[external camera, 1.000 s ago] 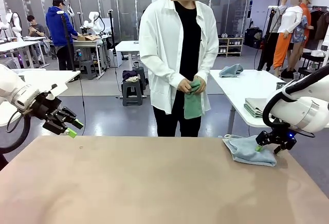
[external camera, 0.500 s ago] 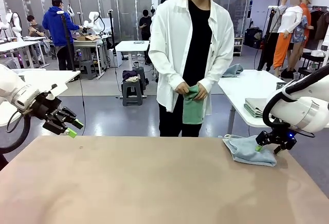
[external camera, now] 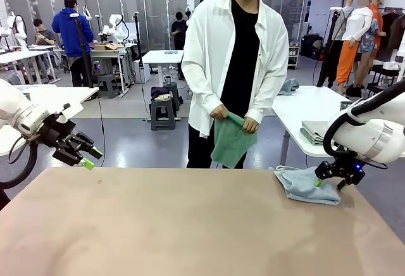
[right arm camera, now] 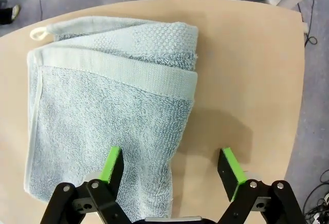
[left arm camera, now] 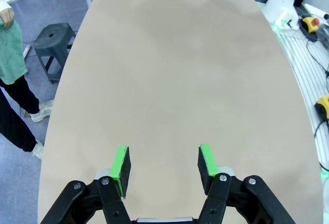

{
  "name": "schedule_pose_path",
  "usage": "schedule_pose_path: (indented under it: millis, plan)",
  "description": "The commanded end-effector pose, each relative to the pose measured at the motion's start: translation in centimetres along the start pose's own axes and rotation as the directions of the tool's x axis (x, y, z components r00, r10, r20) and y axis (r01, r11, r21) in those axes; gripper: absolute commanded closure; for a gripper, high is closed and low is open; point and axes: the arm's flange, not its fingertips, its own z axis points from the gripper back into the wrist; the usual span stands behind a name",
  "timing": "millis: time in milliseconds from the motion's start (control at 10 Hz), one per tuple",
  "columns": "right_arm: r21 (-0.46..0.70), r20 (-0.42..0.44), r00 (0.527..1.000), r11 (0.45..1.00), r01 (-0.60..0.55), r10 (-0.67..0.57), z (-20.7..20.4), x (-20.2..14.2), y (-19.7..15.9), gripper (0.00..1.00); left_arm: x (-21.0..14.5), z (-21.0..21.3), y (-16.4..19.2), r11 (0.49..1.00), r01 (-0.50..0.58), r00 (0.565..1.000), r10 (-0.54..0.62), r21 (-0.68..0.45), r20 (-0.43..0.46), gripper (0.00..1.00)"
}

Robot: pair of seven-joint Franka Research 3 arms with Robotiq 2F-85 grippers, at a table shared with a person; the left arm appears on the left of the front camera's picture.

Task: Fold the towels and place them in the basket.
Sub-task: Place the folded Towel with hook on the right side of the table.

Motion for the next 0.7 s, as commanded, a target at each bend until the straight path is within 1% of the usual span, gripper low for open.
schedule_pose_path:
  millis: [0, 100, 200, 300, 500, 600]
  plan:
    - [0.002, -0.005, 1.0, 1.0, 0.001, -0.001, -0.1, -0.1, 0.0, 0.07, 0.0, 0.0, 0.0, 1.0, 0.015, 1.0, -0.015, -0.001, -0.001, 0.32]
    - [0.0, 0.0, 1.0, 1.0, 0.0, 0.0, 0.0, 0.0, 0.0, 0.07, 0.0, 0.0, 0.0, 1.0, 0.015, 1.0, -0.015, -0.001, -0.001, 0.32]
    - [-0.019, -0.006, 1.0, 1.0, -0.012, 0.012, 1.6, -0.3, -0.2, 0.07, 0.0, 0.0, 0.0, 1.0, 0.015, 1.0, -0.015, -0.001, -0.001, 0.32]
    - [-0.004, -0.009, 0.999, 0.999, -0.038, 0.038, 3.6, -0.6, -0.5, 0.07, 0.0, 0.0, 0.0, 1.0, 0.015, 1.0, -0.015, -0.001, -0.001, 0.32]
    - [0.007, 0.009, 0.998, 0.998, -0.063, 0.063, 8.7, -1.2, -1.1, 0.07, 0.0, 0.0, 0.0, 1.0, 0.015, 1.0, -0.015, -0.001, -0.001, 0.32]
    - [0.018, 0.01, 0.997, 0.997, -0.07, 0.07, 12.0, -1.8, -1.3, 0.07, 0.0, 0.0, 0.0, 1.0, 0.015, 1.0, -0.015, -0.001, -0.001, 0.32]
